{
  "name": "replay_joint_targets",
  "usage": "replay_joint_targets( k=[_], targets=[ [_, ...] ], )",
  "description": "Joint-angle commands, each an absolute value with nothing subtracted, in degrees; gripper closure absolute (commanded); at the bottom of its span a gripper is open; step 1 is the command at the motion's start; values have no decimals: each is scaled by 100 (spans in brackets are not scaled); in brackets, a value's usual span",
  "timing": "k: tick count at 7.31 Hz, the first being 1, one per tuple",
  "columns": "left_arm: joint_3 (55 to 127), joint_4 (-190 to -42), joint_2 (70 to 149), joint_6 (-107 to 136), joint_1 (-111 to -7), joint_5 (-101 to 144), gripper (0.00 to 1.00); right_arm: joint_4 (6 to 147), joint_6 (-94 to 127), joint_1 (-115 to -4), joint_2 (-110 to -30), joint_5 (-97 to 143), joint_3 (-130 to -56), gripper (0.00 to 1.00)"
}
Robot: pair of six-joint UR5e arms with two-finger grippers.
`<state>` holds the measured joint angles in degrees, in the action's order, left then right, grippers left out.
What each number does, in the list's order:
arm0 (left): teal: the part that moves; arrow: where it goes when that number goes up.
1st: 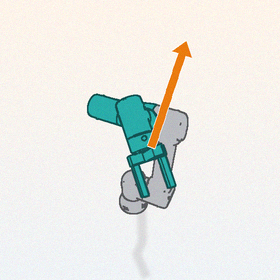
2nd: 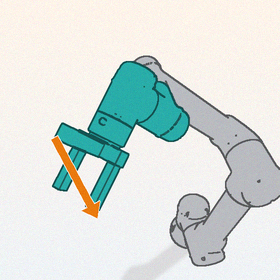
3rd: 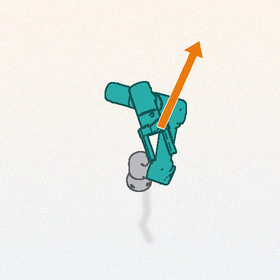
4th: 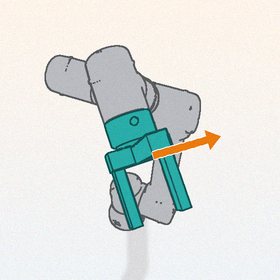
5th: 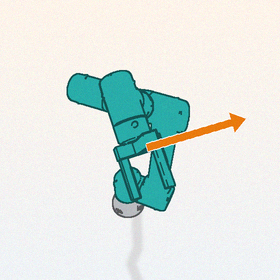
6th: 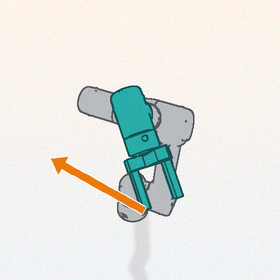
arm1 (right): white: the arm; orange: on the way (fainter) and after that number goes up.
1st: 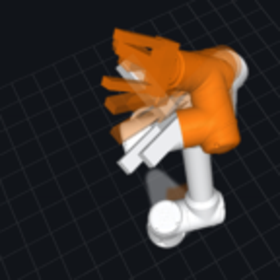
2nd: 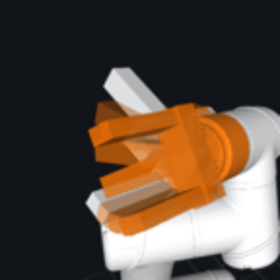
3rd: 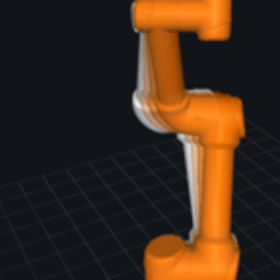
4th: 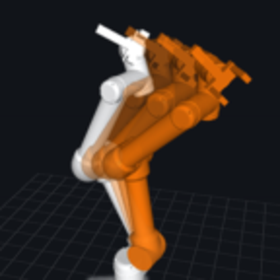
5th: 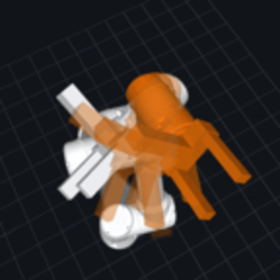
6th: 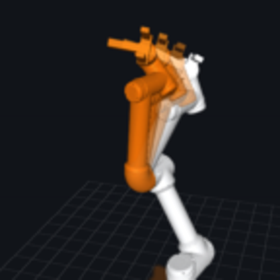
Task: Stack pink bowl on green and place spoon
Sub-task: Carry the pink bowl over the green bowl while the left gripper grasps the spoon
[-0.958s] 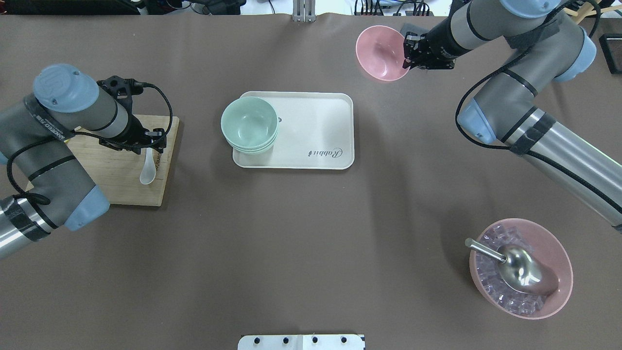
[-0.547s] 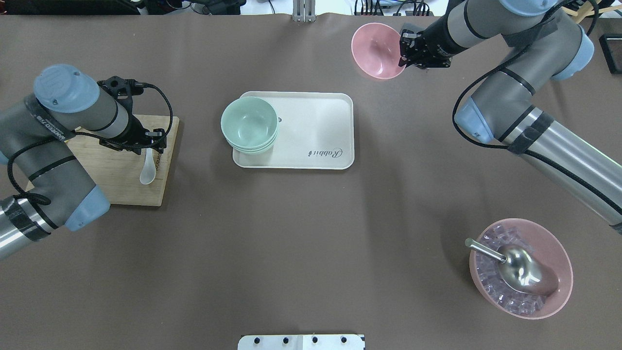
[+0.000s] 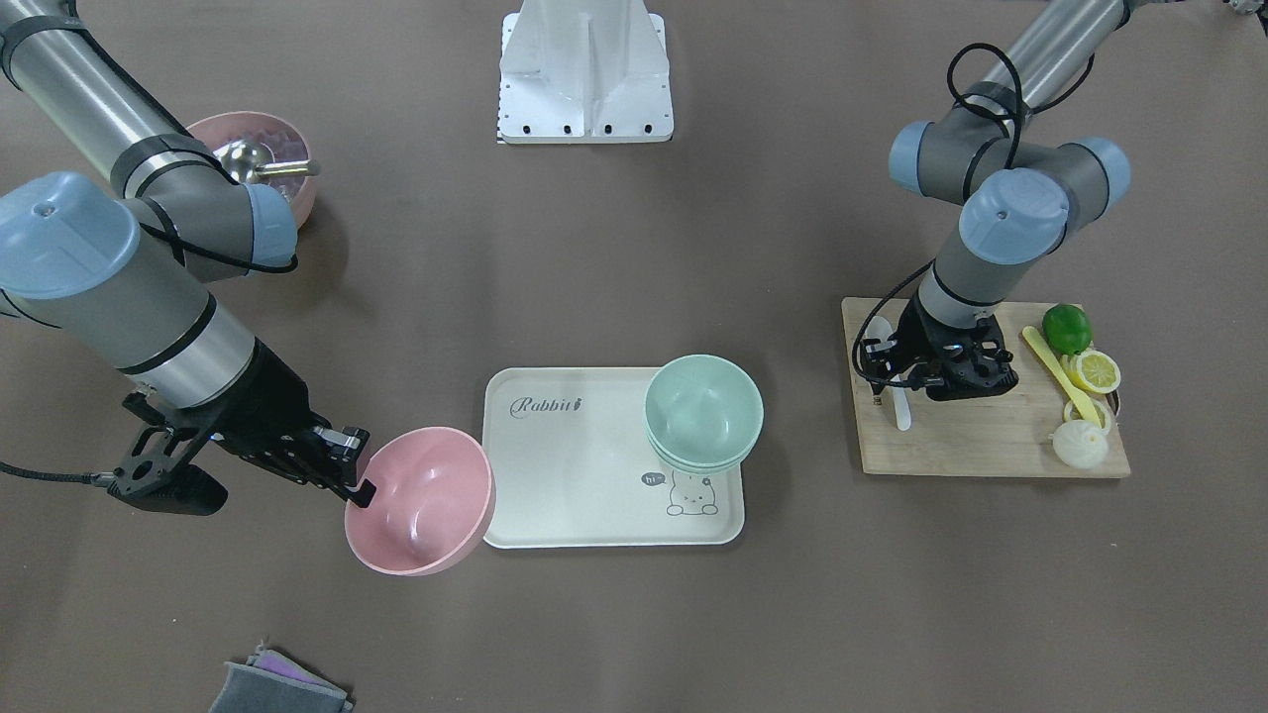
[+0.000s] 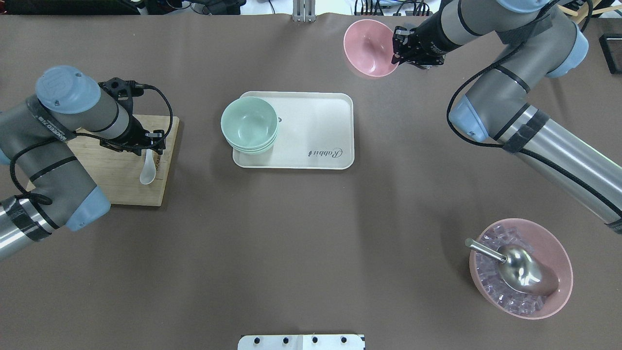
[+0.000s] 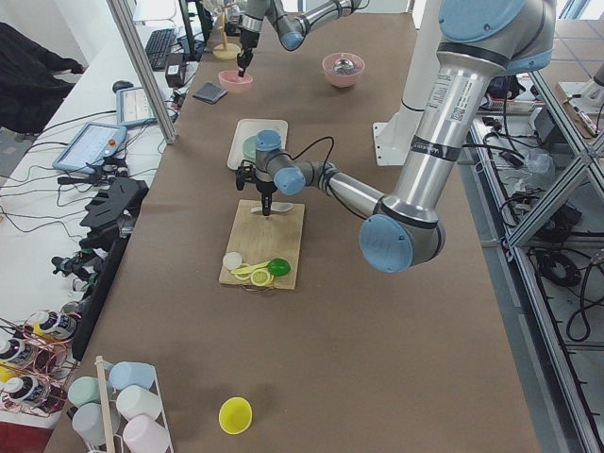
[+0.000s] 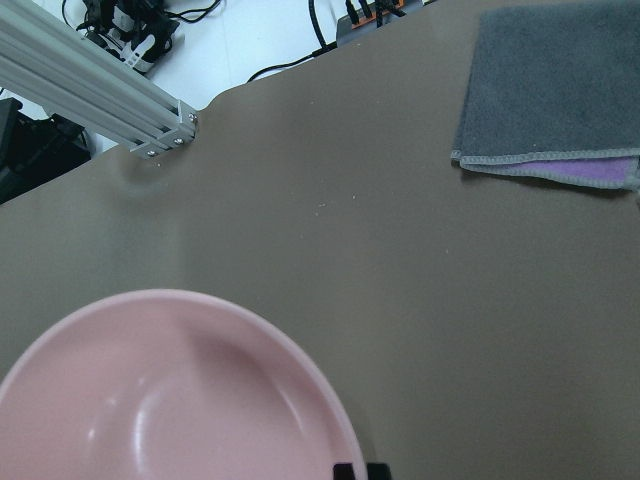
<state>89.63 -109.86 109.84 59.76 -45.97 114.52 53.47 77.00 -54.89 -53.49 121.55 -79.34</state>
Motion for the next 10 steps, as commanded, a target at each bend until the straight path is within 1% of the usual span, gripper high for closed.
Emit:
replay_joint_targets(
  k=[1, 2, 3, 4, 6, 7, 8, 10],
  targets=[
    [8965, -10986, 10978, 5977, -4597, 11461, 63, 5344, 7699, -5467, -5344, 12155, -7937, 100],
    [8965, -10986, 10986, 5977, -4597, 11452, 72, 5344, 7699, -5458, -5344, 12155, -7954, 100],
    [9017, -10978, 10978, 5977, -4597, 11478, 92, 5344, 7717, -5458, -5344, 12155, -7972, 100],
    [9009, -10978, 10986, 5977, -4605, 11487, 100, 5344, 7725, -5458, -5344, 12155, -8015, 100],
    [9113, -10960, 10986, 5985, -4614, 11531, 100, 5344, 7787, -5371, -5257, 12155, -8121, 100],
    [9288, -10925, 10995, 5985, -4649, 11531, 100, 5352, 7822, -5205, -5099, 12103, -8121, 100],
    [9464, -10925, 10978, 5985, -4763, 11557, 100, 5353, 7840, -5081, -4906, 12076, -8095, 100],
    [9510, -10934, 10969, 5985, -5245, 12196, 100, 5370, 7857, -4756, -4677, 11910, -8033, 100]
  ],
)
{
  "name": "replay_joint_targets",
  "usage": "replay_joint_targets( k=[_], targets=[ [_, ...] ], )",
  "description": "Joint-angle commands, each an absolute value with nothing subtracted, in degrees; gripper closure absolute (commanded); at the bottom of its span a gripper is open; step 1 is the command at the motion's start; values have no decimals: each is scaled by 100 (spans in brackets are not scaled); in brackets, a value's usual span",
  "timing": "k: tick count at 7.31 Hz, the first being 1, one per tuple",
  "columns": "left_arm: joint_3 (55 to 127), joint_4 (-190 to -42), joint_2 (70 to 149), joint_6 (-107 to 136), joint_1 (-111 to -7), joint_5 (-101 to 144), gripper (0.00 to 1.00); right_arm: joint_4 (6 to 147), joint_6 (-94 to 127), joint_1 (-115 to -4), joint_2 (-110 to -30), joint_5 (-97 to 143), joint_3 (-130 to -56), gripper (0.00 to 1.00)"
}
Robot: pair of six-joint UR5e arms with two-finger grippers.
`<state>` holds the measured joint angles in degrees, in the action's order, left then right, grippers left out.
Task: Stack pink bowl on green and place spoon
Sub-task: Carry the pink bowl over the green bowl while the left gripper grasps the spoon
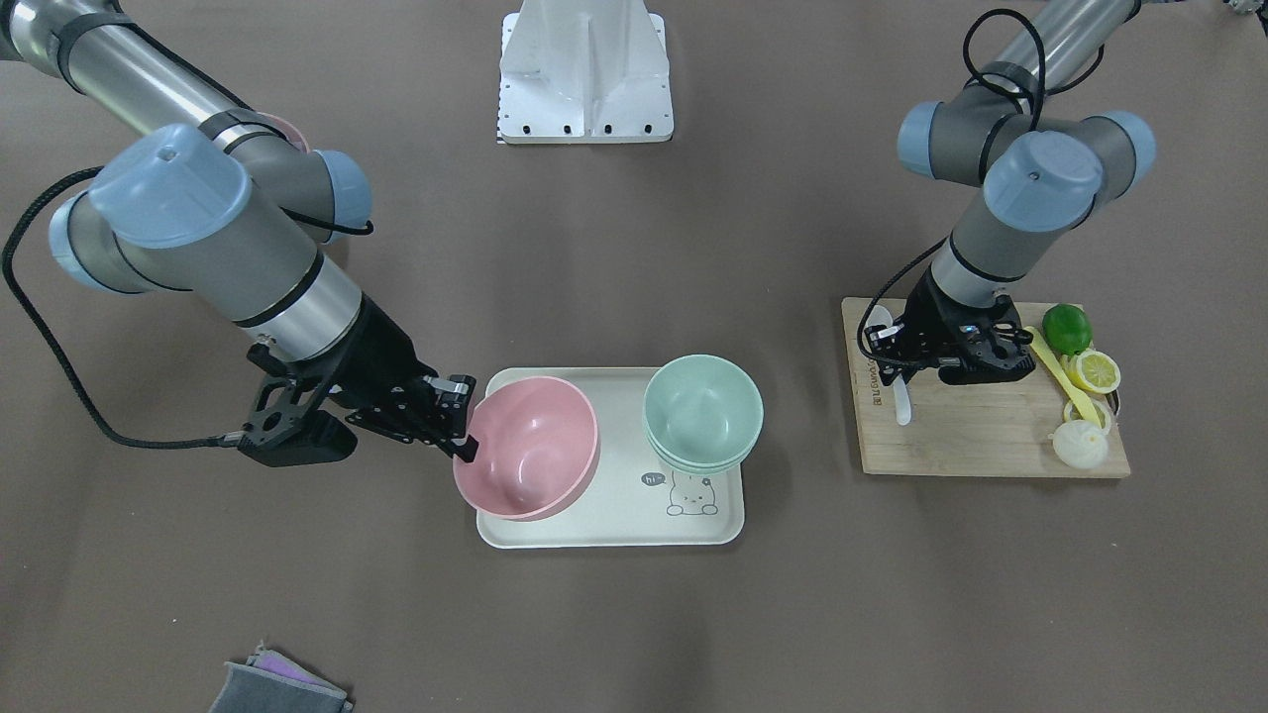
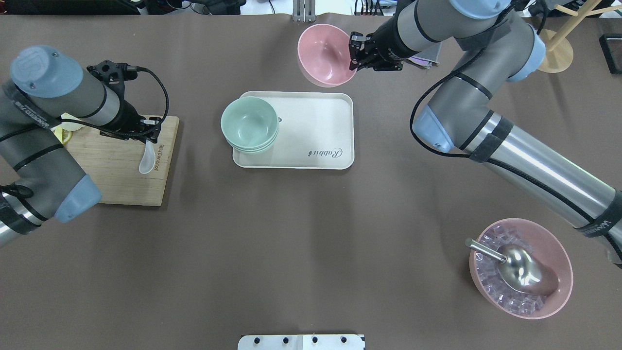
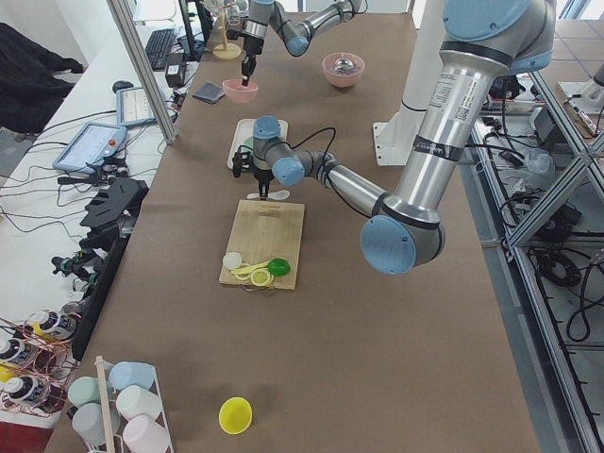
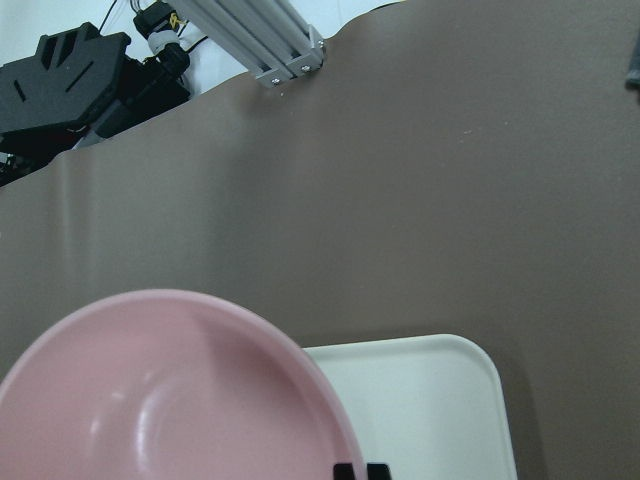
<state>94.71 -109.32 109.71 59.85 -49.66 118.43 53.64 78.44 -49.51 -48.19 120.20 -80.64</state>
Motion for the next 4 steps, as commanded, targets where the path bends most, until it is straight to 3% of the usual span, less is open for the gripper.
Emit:
replay_joint_targets(
  k=[1, 4],
  targets=[
    [9501, -10942, 10960, 5977, -5273, 12234, 100, 5353, 8005, -4563, -4519, 11657, -8007, 100],
    [9466, -10969, 10916, 5855, -5282, 12234, 100, 5344, 8288, -4079, -3958, 11040, -7526, 100]
  ],
)
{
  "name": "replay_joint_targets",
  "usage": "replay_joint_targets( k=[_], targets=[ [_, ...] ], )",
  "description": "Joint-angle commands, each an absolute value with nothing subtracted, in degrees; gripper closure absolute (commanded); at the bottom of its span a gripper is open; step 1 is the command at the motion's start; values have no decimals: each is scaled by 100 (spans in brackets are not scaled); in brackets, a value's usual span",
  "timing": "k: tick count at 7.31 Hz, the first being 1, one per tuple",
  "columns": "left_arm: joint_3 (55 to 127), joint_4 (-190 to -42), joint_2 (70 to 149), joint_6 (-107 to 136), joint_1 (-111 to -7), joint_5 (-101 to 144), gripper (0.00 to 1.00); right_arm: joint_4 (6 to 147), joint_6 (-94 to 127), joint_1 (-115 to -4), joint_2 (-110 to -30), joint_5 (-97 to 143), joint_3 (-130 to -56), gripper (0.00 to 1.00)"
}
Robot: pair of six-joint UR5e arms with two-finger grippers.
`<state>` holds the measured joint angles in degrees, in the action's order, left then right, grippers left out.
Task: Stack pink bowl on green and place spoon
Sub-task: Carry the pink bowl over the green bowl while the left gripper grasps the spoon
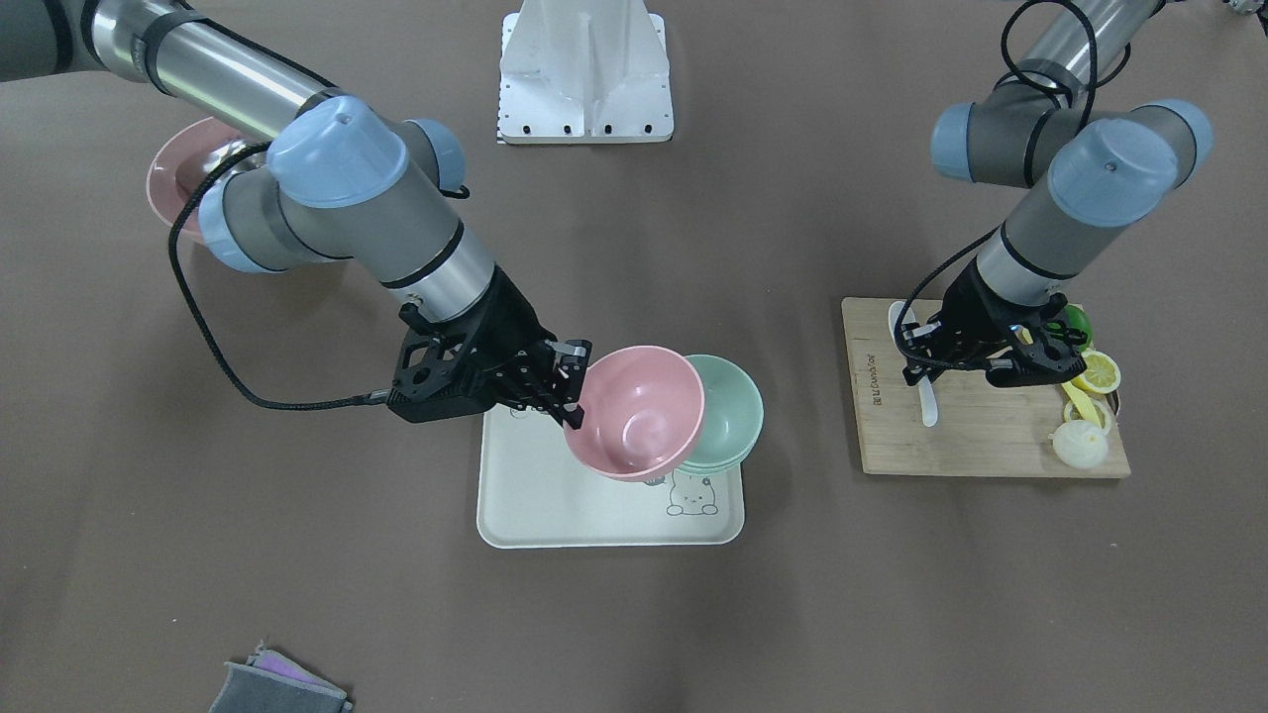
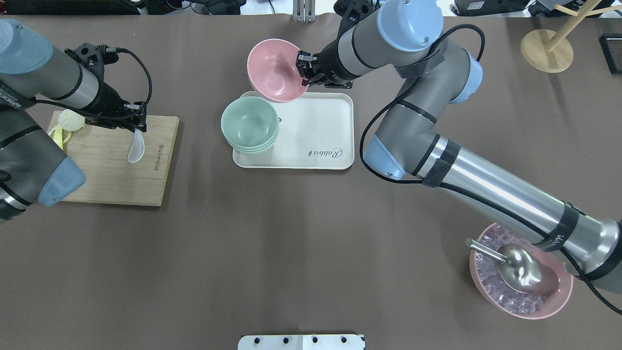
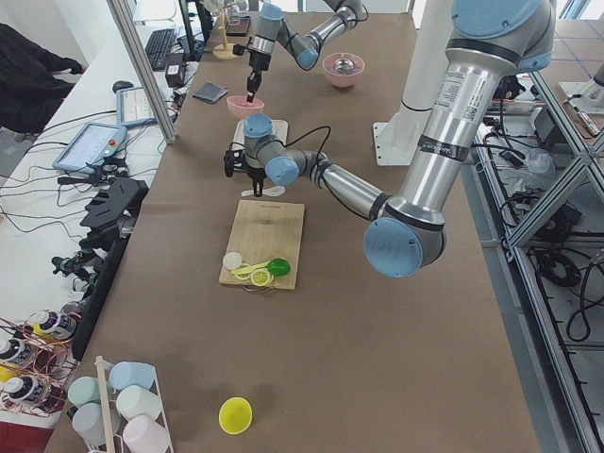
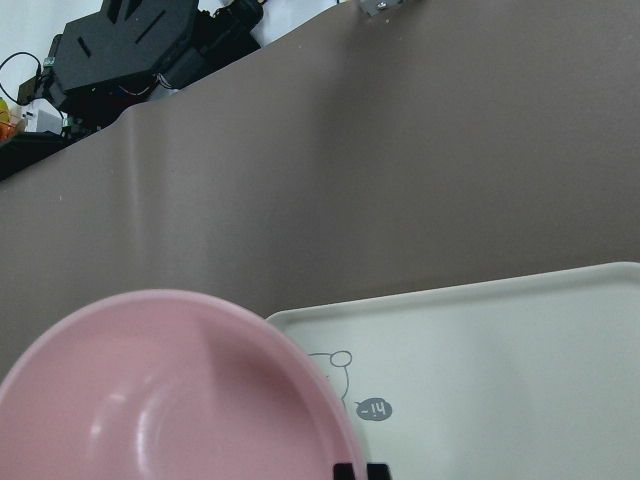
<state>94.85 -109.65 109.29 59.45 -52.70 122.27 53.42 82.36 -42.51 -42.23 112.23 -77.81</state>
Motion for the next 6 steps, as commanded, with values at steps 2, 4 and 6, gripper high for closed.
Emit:
replay_joint_targets(
  k=[2, 4, 6],
  targets=[
    [9457, -10986, 10802, 5582, -5282, 12234, 100, 5309, 8662, -3894, -3867, 10846, -7418, 100],
    [9448, -10986, 10802, 5572, -5291, 12226, 100, 4730, 9376, -3806, -3867, 10837, -7121, 100],
    [9413, -10986, 10802, 5572, -5291, 12234, 100, 4711, 9788, -3753, -3858, 10837, -7102, 100]
  ],
)
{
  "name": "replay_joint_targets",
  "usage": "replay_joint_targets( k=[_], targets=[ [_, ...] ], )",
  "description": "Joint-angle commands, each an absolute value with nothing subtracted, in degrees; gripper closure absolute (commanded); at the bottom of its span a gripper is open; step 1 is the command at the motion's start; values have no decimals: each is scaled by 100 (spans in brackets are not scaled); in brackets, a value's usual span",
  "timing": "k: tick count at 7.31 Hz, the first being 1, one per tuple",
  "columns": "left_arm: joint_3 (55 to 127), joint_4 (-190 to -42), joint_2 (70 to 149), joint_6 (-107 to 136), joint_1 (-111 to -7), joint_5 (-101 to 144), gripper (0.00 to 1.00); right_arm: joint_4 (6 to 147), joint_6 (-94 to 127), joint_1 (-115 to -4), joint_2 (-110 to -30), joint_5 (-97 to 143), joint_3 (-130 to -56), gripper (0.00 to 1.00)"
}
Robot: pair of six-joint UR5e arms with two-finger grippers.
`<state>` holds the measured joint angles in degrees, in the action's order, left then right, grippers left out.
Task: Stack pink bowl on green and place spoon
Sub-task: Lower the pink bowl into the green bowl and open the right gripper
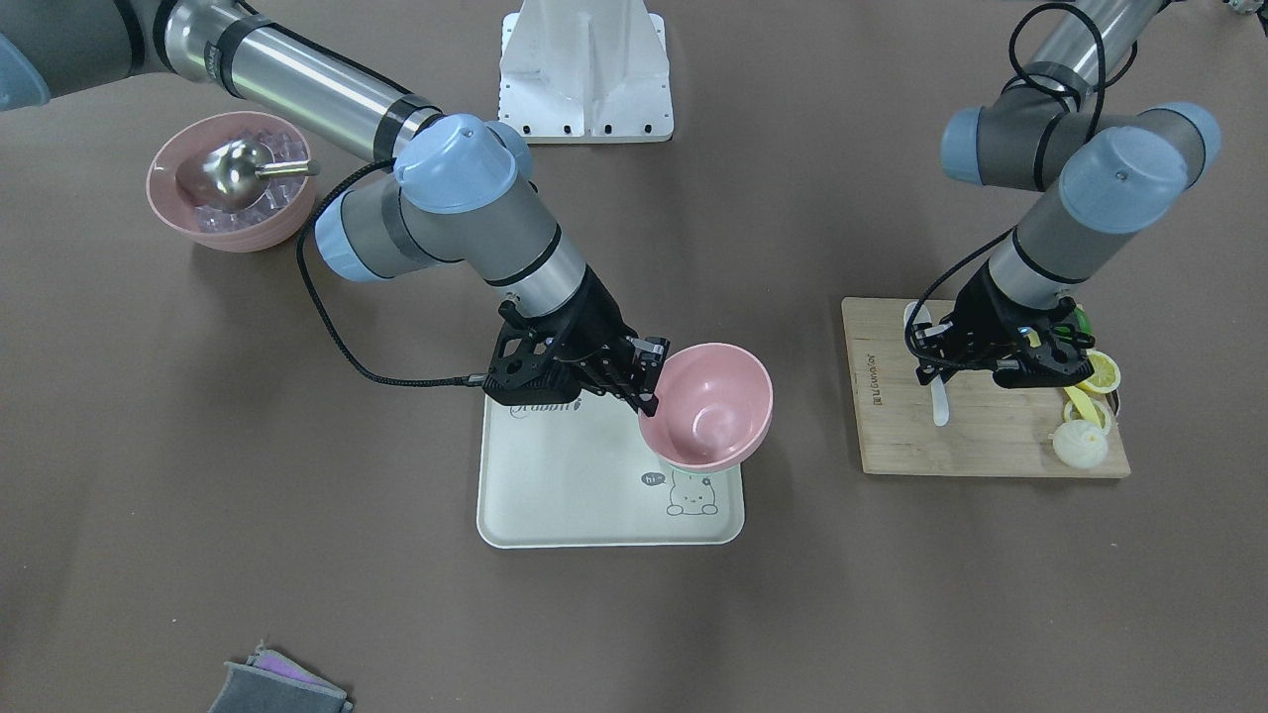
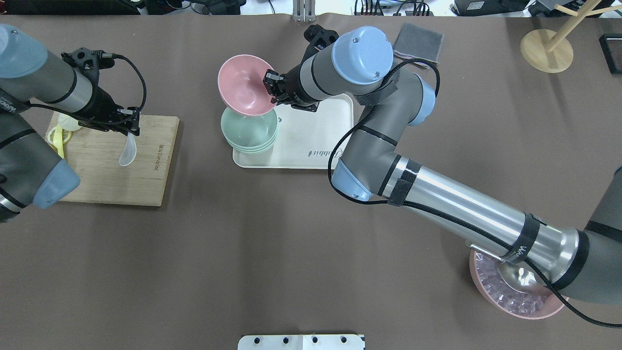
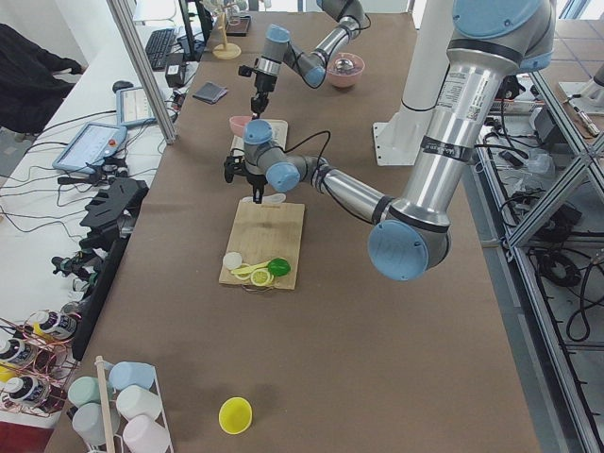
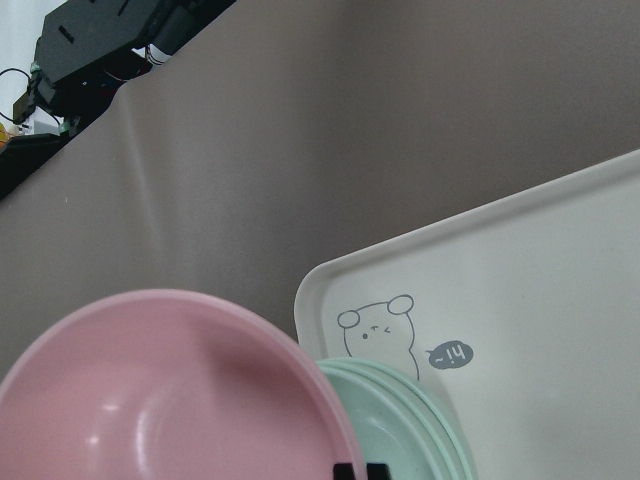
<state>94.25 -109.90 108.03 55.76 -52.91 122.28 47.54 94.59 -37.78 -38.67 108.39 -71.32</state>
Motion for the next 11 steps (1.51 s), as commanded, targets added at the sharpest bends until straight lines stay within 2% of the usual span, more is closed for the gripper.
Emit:
replay_joint_targets(
  k=[1, 9, 11],
  targets=[
    [9404, -10995, 10802, 5572, -5291, 12234, 100, 4720, 9861, -3744, -3858, 10837, -7102, 100],
    [9281, -10995, 10802, 5370, -5291, 12234, 100, 4816, 9976, -3445, -3902, 10617, -7102, 100],
    [9281, -10995, 10802, 5370, -5291, 12243, 100, 5245, 9713, -3445, -3858, 10617, -7145, 100]
  ],
)
